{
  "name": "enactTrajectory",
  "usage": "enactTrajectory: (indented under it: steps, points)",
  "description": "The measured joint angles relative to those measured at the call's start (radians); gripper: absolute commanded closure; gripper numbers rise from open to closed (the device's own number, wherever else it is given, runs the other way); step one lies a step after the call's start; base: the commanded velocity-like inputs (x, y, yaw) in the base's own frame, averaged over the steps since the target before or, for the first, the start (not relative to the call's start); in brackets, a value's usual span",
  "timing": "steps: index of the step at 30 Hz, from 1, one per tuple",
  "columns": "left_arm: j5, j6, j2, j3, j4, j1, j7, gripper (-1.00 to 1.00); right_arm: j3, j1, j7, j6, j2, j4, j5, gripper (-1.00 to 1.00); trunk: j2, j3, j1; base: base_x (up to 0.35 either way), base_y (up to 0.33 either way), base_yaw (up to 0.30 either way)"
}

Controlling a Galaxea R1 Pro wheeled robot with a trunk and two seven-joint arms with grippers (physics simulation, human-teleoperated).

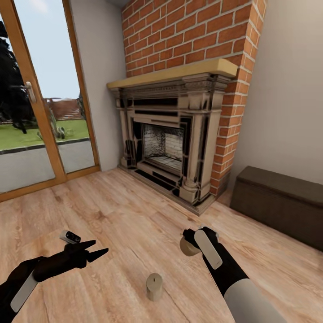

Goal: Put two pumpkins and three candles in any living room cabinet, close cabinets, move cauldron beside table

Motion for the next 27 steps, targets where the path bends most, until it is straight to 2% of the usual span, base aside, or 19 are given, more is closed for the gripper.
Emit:
enactTrajectory:
  steps: [10,12,15,17,20,23,25,27]
  points:
    - [-0.010,-0.001,0.001,0.001,0.000,0.000,0.011,-1.00,0.000,0.000,0.001,0.003,-0.001,-0.001,0.002,1.00,0.000,-0.001,0.000,0.156,-0.180,-0.290]
    - [-0.031,-0.002,0.001,0.003,0.000,0.000,0.014,-1.00,0.000,0.000,-0.001,0.004,-0.001,-0.001,0.002,1.00,0.000,-0.001,0.000,0.113,-0.172,-0.280]
    - [-0.102,-0.004,0.000,0.011,0.000,0.000,0.016,-1.00,0.000,0.000,-0.002,0.009,-0.001,-0.002,0.002,1.00,0.000,-0.003,0.000,0.032,-0.048,-0.278]
    - [-0.126,-0.005,0.000,0.021,0.000,0.000,0.026,-1.00,0.000,0.000,-0.003,0.012,-0.001,-0.003,0.002,1.00,0.000,-0.004,0.000,0.008,-0.013,-0.277]
    - [-0.160,-0.004,0.000,0.057,-0.004,0.000,0.132,-1.00,0.000,0.000,-0.003,0.015,-0.001,-0.004,0.002,1.00,0.000,-0.005,0.000,0.002,-0.004,-0.276]
    - [-0.170,0.002,-0.002,0.118,-0.012,0.000,0.304,-1.00,0.000,0.000,-0.005,0.016,-0.001,-0.005,0.004,1.00,0.000,-0.007,0.000,0.001,-0.001,-0.183]
    - [-0.171,0.004,-0.006,0.136,-0.016,0.000,0.391,-1.00,0.001,0.000,-0.007,0.016,-0.001,-0.009,0.010,1.00,0.000,-0.007,0.000,0.000,0.000,-0.054]
    - [-0.170,0.006,-0.012,0.144,-0.052,0.000,0.506,-1.00,0.002,0.000,-0.009,0.016,-0.001,-0.015,0.017,1.00,0.000,-0.007,0.000,0.000,0.000,-0.019]
